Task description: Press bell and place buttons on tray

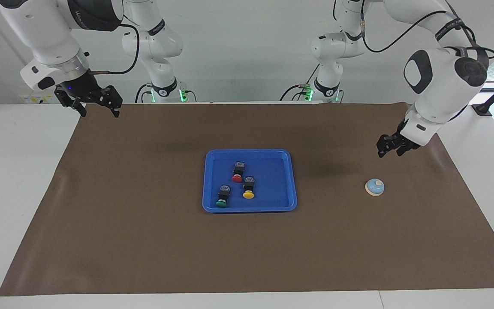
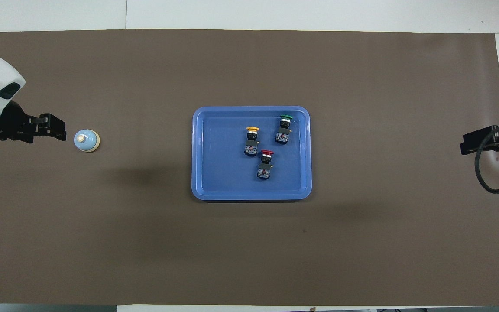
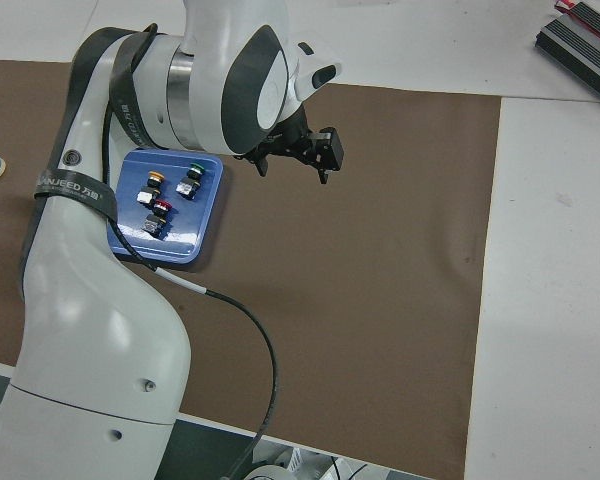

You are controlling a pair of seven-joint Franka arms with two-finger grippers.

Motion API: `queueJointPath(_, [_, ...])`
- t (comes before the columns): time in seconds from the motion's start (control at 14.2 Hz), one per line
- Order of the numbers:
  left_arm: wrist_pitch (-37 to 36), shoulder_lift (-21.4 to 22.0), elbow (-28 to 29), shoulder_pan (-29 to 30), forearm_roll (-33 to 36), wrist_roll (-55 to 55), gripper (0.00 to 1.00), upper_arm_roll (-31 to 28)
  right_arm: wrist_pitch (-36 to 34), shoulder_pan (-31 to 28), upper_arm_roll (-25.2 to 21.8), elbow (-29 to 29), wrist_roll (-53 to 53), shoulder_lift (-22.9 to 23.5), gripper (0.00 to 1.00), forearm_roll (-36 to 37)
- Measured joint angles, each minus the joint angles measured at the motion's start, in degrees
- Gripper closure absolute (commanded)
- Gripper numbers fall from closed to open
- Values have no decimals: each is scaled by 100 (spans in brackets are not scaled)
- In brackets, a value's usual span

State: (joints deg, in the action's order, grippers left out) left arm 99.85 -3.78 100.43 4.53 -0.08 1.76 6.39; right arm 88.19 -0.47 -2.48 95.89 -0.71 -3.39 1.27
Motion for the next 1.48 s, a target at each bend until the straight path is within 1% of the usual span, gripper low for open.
queueJointPath(0.14, [-204, 240, 1, -12, 0, 0, 0, 4, 0, 0, 0, 0, 0, 0, 0, 0])
queueJointPath(0.28, [-259, 351, 1, -60, 0, 0, 0, 8, 0, 0, 0, 0, 0, 0, 0, 0])
queueJointPath(0.92, [-368, 358, -72, -199, 0, 0, 0, -7, 0, 0, 0, 1, 0, 0, 0, 0])
queueJointPath(1.27, [-397, 358, -338, -199, 0, 0, 0, -11, 0, 0, 0, 1, 0, -1, 0, 0])
queueJointPath(1.48, [-406, 358, -363, -199, 0, 0, 0, -14, 0, 0, 0, 1, 0, -1, 0, 0])
